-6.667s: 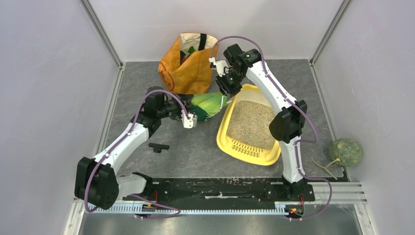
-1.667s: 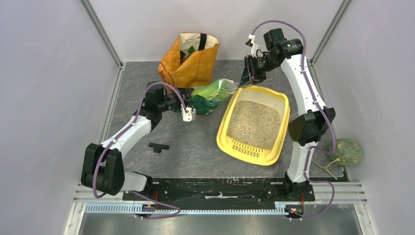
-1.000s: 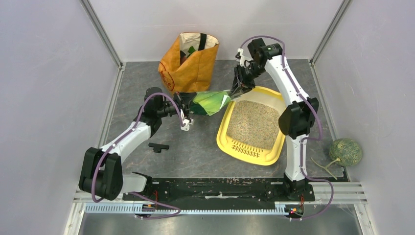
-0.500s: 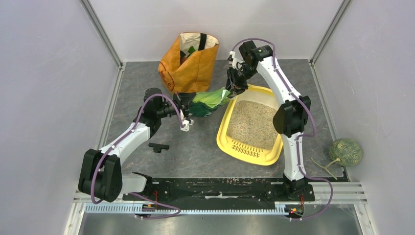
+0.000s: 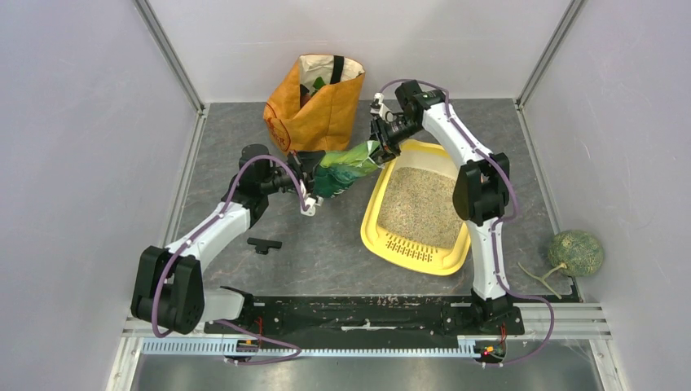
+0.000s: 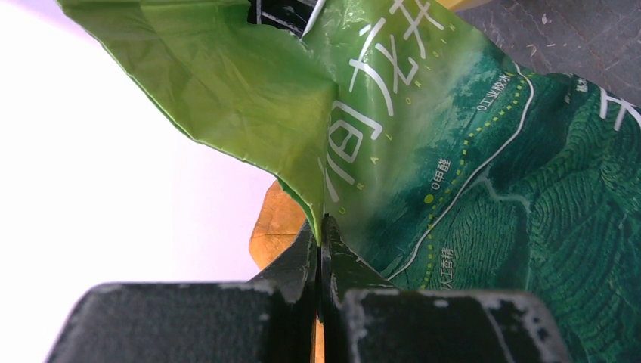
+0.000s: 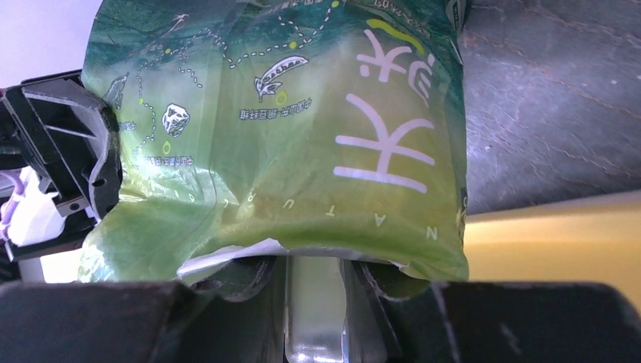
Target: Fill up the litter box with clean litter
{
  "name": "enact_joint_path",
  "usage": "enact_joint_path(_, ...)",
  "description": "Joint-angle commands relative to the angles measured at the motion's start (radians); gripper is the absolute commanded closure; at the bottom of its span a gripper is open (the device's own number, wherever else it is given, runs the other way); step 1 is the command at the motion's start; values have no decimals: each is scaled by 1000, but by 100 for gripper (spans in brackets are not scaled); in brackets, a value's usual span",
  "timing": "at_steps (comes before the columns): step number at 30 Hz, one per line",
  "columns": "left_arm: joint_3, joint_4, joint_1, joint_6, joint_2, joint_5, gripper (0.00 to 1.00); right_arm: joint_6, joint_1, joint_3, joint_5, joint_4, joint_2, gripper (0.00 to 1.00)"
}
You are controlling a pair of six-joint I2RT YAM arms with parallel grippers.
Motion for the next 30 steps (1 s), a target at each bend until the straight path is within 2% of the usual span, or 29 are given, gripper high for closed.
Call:
enact_joint_path(1, 77, 132, -14, 75, -7, 77, 98, 34, 23, -57, -225, 165, -89, 100)
enact_joint_path(7, 86, 126, -14, 68, 6, 59, 98, 89, 19, -124, -323, 278, -171, 100)
enact_joint_path(11, 97, 146, -14, 4, 13, 28, 98, 138, -4, -207, -345, 357, -238, 100)
enact_joint_path(22, 97, 183, -12, -17, 57, 0, 98, 114, -142, -445, -371, 362, -402, 100)
enact_joint_path(30, 97, 207, -3, -33, 92, -19, 98, 88, -216, -549, -387, 364, -498, 100)
